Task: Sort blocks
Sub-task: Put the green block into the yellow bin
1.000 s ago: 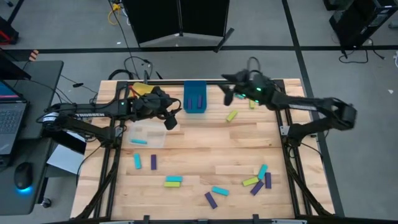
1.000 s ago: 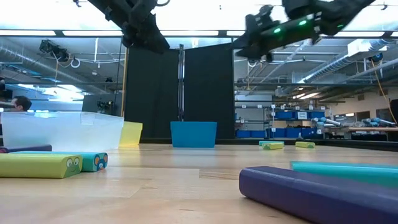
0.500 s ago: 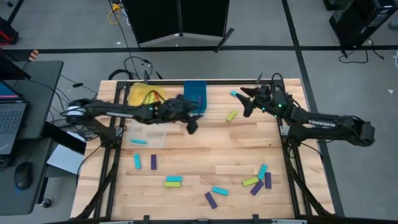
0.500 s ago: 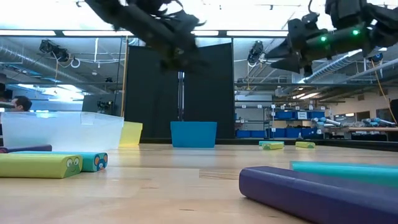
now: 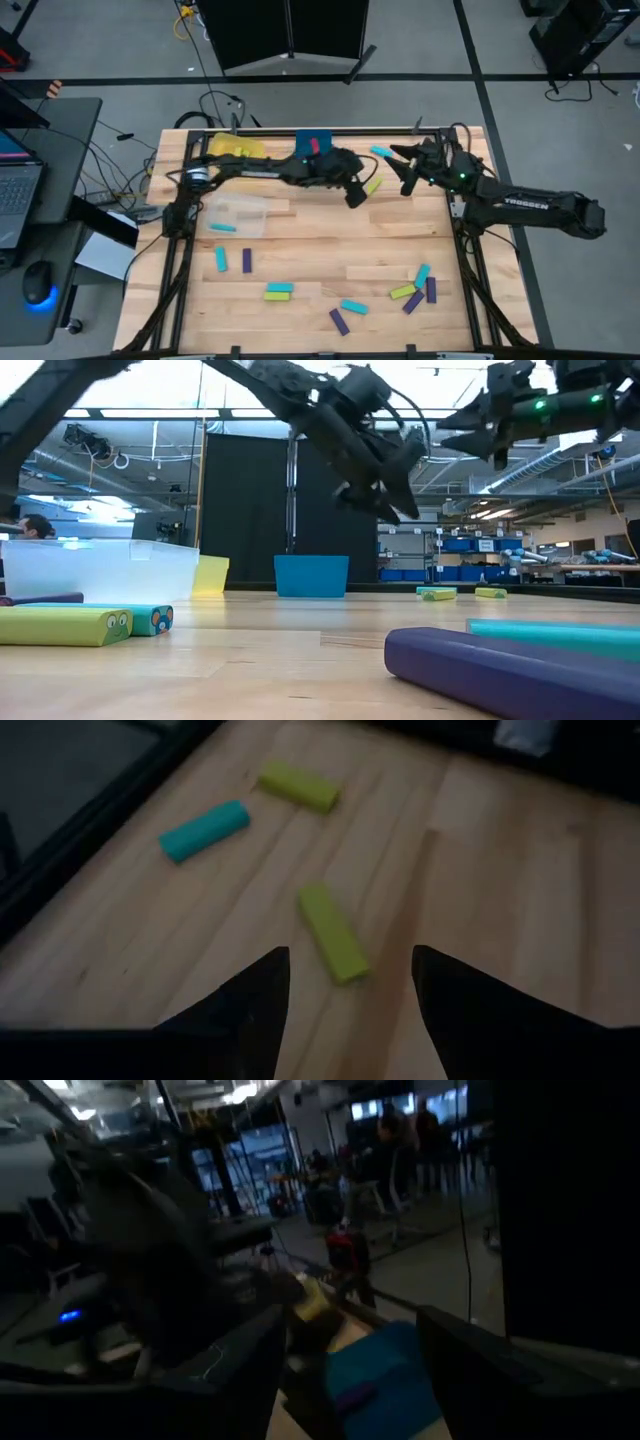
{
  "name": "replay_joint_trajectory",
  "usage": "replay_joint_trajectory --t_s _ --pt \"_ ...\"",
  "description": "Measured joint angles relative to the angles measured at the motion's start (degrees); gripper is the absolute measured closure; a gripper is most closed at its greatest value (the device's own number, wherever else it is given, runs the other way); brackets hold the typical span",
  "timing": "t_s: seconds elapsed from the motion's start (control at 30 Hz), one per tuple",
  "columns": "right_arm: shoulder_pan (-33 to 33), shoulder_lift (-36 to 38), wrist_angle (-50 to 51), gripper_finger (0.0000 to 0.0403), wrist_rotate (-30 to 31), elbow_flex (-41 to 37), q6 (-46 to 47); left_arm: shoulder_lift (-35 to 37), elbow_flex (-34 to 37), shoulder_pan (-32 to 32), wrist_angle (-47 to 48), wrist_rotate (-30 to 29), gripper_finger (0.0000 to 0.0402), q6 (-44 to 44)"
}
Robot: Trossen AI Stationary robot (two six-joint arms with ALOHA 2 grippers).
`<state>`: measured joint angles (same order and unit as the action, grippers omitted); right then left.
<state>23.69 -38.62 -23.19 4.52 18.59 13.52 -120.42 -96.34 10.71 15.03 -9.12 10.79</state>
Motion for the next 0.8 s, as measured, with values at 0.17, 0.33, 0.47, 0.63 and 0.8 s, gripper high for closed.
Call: replay_joint_trajectory --t_s 0.17,0.33,0.47,0.63,0.8 --pt "0.0 5.9 2.4 0.0169 0.4 0.0 -1.2 -6.6 -9.2 1.4 6.1 1.7 0.0183 0.0" --pt "0.0 9.3 7.3 0.0169 0.4 0.0 -1.6 -11.4 -13.4 2.6 7.7 6.5 0.0183 0.0" --pt "0.0 10.3 10.7 0.0169 0.5 0.0 -1.7 -13.8 -16.2 2.7 6.5 7.6 0.0177 0.0" --pt "0.0 10.3 11.1 0.0169 0.5 0.0 -2.6 -18.2 -21.7 2.7 7.2 8.4 0.0148 0.1" --pt "0.1 10.3 11.0 0.0169 0.5 0.0 -2.8 -20.9 -26.1 2.7 10.9 6.5 0.0116 0.2"
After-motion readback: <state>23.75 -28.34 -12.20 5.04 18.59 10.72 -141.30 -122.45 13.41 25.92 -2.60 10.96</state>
